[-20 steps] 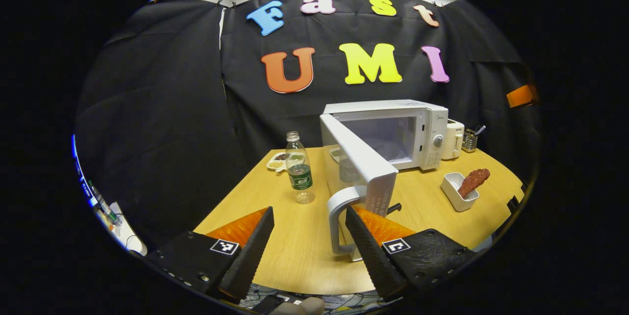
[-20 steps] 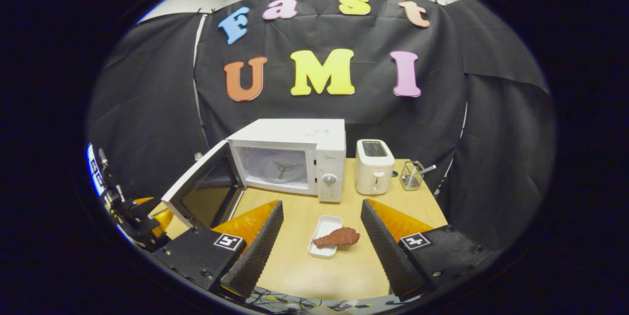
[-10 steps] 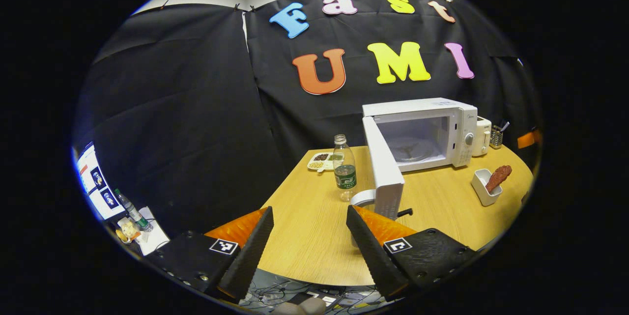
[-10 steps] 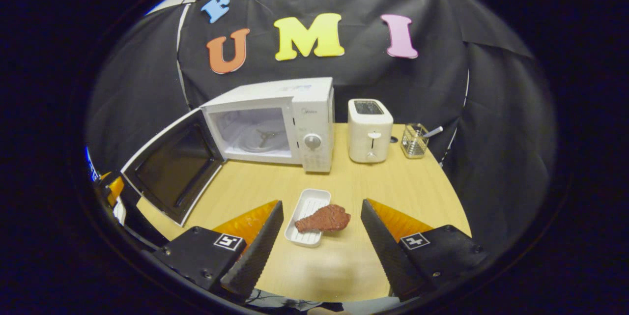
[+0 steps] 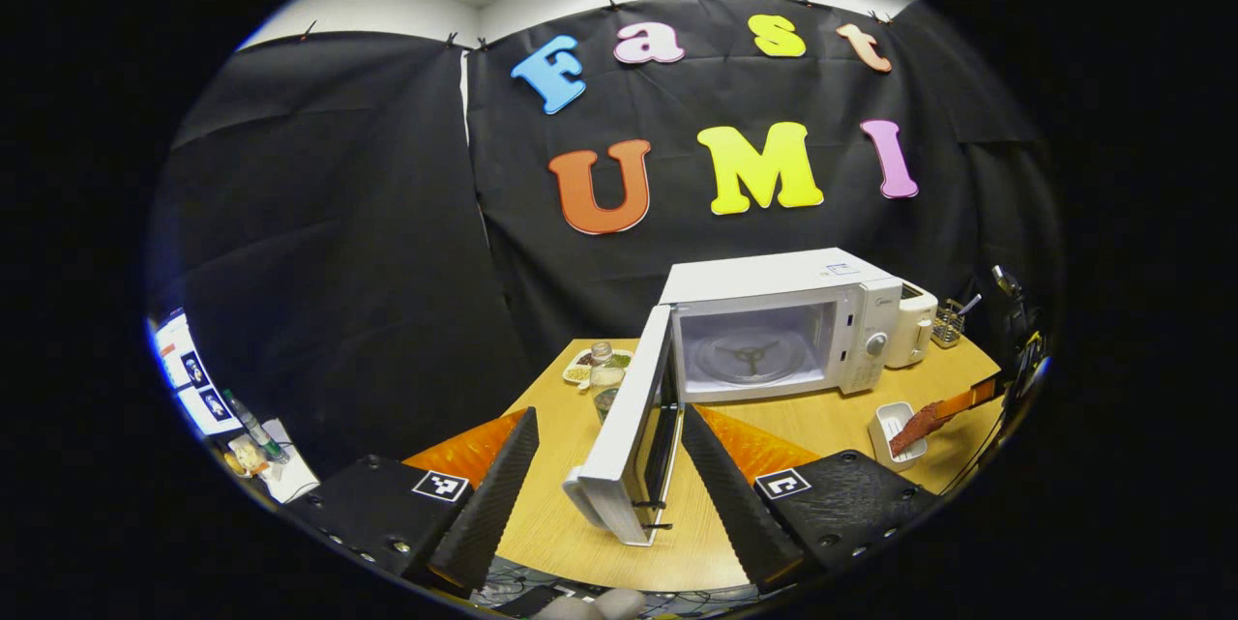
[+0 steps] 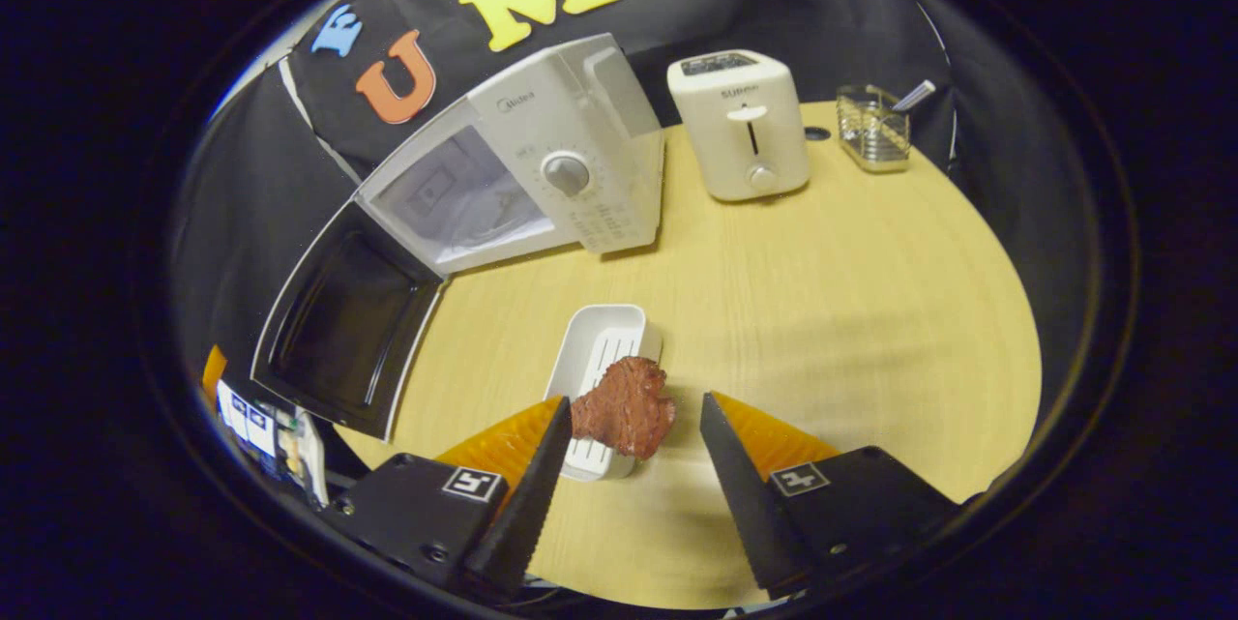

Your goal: Open the microwave oven with the left hand, put the food in, and close the microwave oven.

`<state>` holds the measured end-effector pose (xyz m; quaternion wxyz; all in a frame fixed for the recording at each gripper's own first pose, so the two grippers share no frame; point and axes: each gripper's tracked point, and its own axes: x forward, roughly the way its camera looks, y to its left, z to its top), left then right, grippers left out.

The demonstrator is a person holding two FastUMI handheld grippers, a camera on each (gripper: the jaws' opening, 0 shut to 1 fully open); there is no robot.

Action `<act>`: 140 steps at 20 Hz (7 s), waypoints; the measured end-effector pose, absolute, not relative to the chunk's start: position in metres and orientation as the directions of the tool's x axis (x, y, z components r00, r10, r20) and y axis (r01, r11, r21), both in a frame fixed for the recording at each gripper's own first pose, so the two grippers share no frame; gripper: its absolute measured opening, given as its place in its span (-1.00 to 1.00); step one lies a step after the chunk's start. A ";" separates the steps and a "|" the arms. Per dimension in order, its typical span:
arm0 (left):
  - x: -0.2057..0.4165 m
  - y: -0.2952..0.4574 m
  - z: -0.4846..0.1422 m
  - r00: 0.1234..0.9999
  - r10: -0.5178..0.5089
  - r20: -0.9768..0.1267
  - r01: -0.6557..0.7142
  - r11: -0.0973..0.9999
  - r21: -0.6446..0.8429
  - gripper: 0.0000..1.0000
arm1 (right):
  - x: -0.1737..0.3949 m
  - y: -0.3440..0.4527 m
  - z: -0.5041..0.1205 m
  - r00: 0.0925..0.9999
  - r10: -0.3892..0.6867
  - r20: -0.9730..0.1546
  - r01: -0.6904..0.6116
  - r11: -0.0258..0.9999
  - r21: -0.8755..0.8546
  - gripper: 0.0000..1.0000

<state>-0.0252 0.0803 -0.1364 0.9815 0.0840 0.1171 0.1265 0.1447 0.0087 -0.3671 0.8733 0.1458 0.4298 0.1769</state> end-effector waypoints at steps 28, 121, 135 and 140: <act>-0.042 0.075 -0.127 0.959 0.117 -0.257 -0.072 0.982 0.176 0.84 | 0.218 0.234 -0.233 0.760 0.560 -0.329 -0.284 0.742 0.607 -0.71; 0.055 0.038 -0.253 0.943 -0.158 -0.291 0.194 0.976 0.100 -1.00 | 0.029 -0.065 -0.094 0.943 -0.156 -0.295 0.186 0.980 0.077 0.98; 0.135 -0.097 -0.253 0.919 -0.268 -0.289 0.309 0.945 0.108 -1.00 | 0.067 -0.154 -0.090 0.932 -0.179 -0.316 0.210 0.976 0.066 0.98; 0.171 -0.129 -0.255 0.923 -0.260 -0.285 0.300 0.948 0.107 -1.00 | 0.085 -0.187 -0.093 0.927 -0.178 -0.330 0.208 0.977 0.056 0.98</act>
